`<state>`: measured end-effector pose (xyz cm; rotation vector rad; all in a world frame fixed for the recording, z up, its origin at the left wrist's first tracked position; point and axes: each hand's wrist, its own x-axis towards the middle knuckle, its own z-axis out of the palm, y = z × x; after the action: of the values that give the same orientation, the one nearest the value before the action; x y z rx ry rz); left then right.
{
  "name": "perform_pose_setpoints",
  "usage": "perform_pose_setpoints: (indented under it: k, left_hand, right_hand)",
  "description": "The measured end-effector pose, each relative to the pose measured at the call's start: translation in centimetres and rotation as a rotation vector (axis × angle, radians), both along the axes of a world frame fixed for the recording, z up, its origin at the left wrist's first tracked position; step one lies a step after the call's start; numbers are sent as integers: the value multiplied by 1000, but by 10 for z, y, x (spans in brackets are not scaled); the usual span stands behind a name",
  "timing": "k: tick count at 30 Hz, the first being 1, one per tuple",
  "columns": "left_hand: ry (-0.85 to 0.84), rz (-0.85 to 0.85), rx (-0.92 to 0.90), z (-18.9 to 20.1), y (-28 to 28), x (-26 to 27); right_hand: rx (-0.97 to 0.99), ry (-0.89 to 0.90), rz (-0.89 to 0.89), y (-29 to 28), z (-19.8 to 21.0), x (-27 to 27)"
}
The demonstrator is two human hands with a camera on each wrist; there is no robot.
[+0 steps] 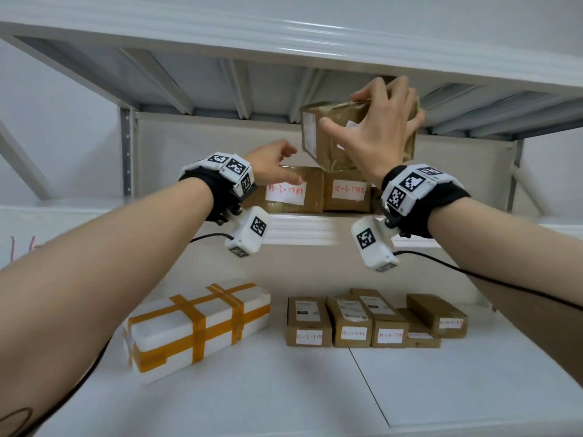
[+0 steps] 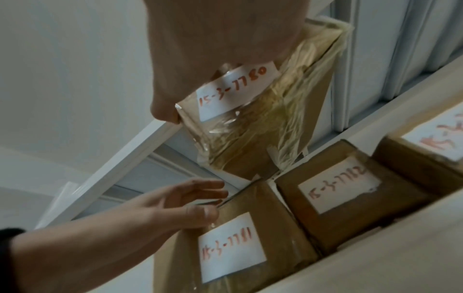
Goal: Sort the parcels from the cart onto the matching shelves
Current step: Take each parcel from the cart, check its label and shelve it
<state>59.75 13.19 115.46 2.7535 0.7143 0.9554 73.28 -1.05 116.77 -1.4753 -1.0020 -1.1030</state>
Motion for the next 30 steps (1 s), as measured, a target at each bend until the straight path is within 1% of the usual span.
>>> perform_pose_setpoints:
  k: [2, 5, 7, 9, 13, 15, 18, 21, 26, 30]
  left_hand:
    - [-81, 0, 19, 3, -1, -5]
    - [-252, 28, 19, 10, 2, -26]
    - [-383, 18, -19, 17, 3, -46]
    - [-485, -31, -97, 24, -1, -65]
    - [-497, -113, -357, 26, -9, -98]
    - [-522, -116, -431, 24, -10, -114]
    - [-569, -80, -474, 22, -4, -138]
    - [-569, -41, -481, 20, 2, -161]
    - [-621, 41, -484, 12, 7, -190]
    - [-673, 73, -498, 5, 15, -209]
  right_hand:
    - [0, 0, 34, 3, 2, -10]
    - [5, 6, 89, 8, 4, -26]
    - [10, 17, 130, 14, 5, -40]
    - [20, 29, 185, 23, 7, -55]
    - [31, 58, 289, 46, 9, -94]
    - [37, 73, 327, 58, 8, -114]
    - [28, 86, 398, 75, 5, -140]
    - [20, 104, 457, 88, 2, -163]
    - [-26, 119, 560, 107, -6, -195]
    - [-129, 123, 632, 119, -14, -212]
